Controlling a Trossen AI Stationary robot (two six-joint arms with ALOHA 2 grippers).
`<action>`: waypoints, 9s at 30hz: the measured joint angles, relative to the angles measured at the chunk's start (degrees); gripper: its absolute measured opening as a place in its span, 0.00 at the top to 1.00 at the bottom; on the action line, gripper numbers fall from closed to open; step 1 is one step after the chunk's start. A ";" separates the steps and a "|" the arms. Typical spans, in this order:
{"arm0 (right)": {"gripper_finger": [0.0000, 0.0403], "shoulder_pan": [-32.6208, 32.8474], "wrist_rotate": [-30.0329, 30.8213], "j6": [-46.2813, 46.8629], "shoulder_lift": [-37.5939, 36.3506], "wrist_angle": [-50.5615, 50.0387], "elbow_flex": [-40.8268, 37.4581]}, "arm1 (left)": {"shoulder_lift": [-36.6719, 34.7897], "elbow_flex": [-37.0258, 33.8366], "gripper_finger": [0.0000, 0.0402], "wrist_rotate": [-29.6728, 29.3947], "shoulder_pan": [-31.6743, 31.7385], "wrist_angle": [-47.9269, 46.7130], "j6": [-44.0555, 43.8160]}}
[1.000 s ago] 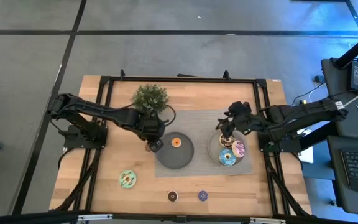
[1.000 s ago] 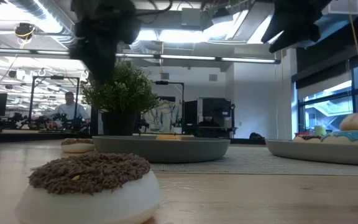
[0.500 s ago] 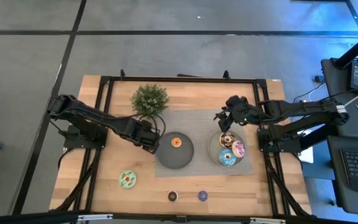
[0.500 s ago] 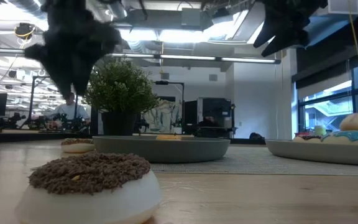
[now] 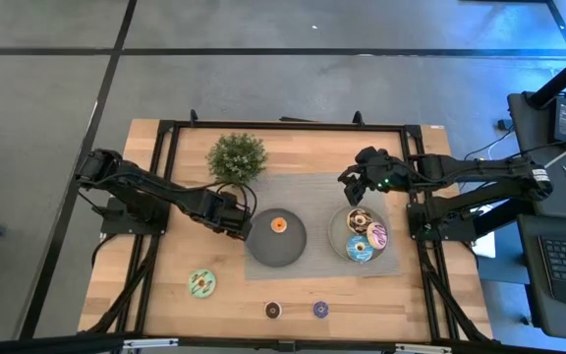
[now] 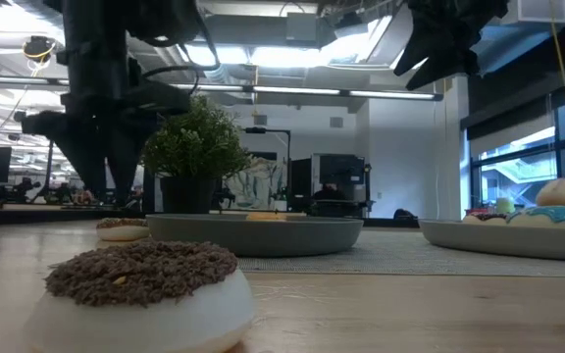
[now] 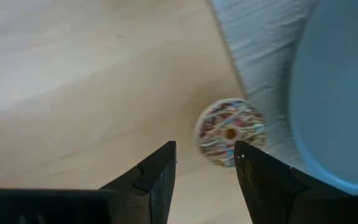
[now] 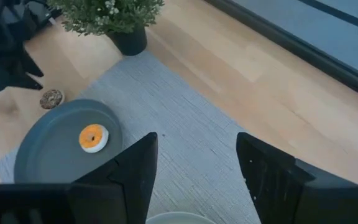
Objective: Pick & Place donuts
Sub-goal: Put the left small brown donut on the dark gray plate, then put the large light blue donut on the light gray plate
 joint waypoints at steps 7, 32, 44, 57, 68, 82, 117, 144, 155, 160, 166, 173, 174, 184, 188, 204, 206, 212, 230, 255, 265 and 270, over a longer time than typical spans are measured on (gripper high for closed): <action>0.45 -0.17 0.00 -0.02 0.00 0.00 0.00 | 0.03 -3.75 0.63 0.07 -0.04 7.30 -0.60; 0.45 -0.15 -0.24 -0.25 0.00 -0.12 -0.04 | 5.43 -4.18 0.81 2.17 0.09 9.76 0.51; 0.45 -0.15 -0.24 -1.42 0.00 -0.17 -0.04 | 0.70 1.84 0.94 1.19 1.88 12.29 11.53; 0.45 -0.13 -0.24 -1.24 -0.02 -0.20 -0.04 | 9.92 7.09 0.93 3.08 4.51 17.22 22.95; 0.45 -0.13 -0.22 -1.20 -0.02 -0.22 -0.04 | 14.19 7.81 0.93 5.44 4.27 20.43 23.18; 0.45 -0.13 -0.22 -1.40 -0.02 -0.24 -0.04 | 14.10 7.81 0.89 7.31 4.46 20.15 22.50; 0.45 8.78 -6.43 -12.48 9.27 28.54 -9.63 | 14.01 7.77 0.61 8.96 5.97 20.02 22.08; 0.45 11.17 -15.61 -15.34 24.92 63.99 -20.68 | 13.99 7.72 0.38 8.41 5.97 24.29 20.82; 0.45 11.24 -17.24 -20.02 35.54 77.95 -20.65 | 13.99 7.72 0.38 6.88 5.97 24.50 20.84; 0.45 11.24 -17.22 -21.67 37.67 79.17 -20.22 | 13.99 7.72 0.38 6.86 5.97 24.50 20.88; 0.45 11.22 -17.20 -25.66 41.17 79.03 -16.19 | 13.99 7.72 0.39 6.81 5.97 24.48 20.95; 0.45 11.22 -18.00 -25.45 45.98 78.58 -11.79 | 13.99 7.72 0.39 6.80 5.97 24.50 20.95; 0.45 11.20 -18.11 -25.46 46.42 78.60 -11.43 | 13.99 7.72 0.39 6.80 5.97 24.48 20.95; 0.45 11.11 -18.16 -25.29 48.04 78.59 -9.77 | 13.99 7.72 0.39 6.82 5.93 24.48 20.95; 0.45 11.11 -18.26 -24.91 48.04 77.69 -9.77 | 13.99 7.72 0.39 6.82 5.93 24.48 20.95; 0.45 10.65 -19.68 -23.61 47.42 76.58 -10.04 | 13.74 7.77 0.39 8.67 5.91 23.18 20.97; 0.45 10.04 -19.72 -23.24 45.80 75.27 -10.05 | 13.30 7.77 0.39 7.76 5.91 22.89 20.97; 0.45 7.05 -19.67 -22.49 36.91 59.97 -10.05 | 9.76 7.81 0.39 4.49 5.25 22.04 23.10; 0.45 -1.14 -19.67 -22.44 11.87 23.43 -10.05 | -0.46 7.50 0.39 16.56 -8.01 -4.18 11.01; 0.45 -6.27 -19.65 -25.64 11.08 25.99 -10.05 | 5.74 5.45 0.39 22.34 -26.12 -7.46 -24.05; 0.45 -6.25 -19.71 -25.51 11.08 26.03 -10.05 | 13.53 5.38 0.46 22.56 -25.46 -6.12 -22.96; 0.45 -6.25 -19.72 -25.49 11.08 26.04 -10.05 | 14.70 5.40 0.54 21.86 -24.26 -4.35 -21.07</action>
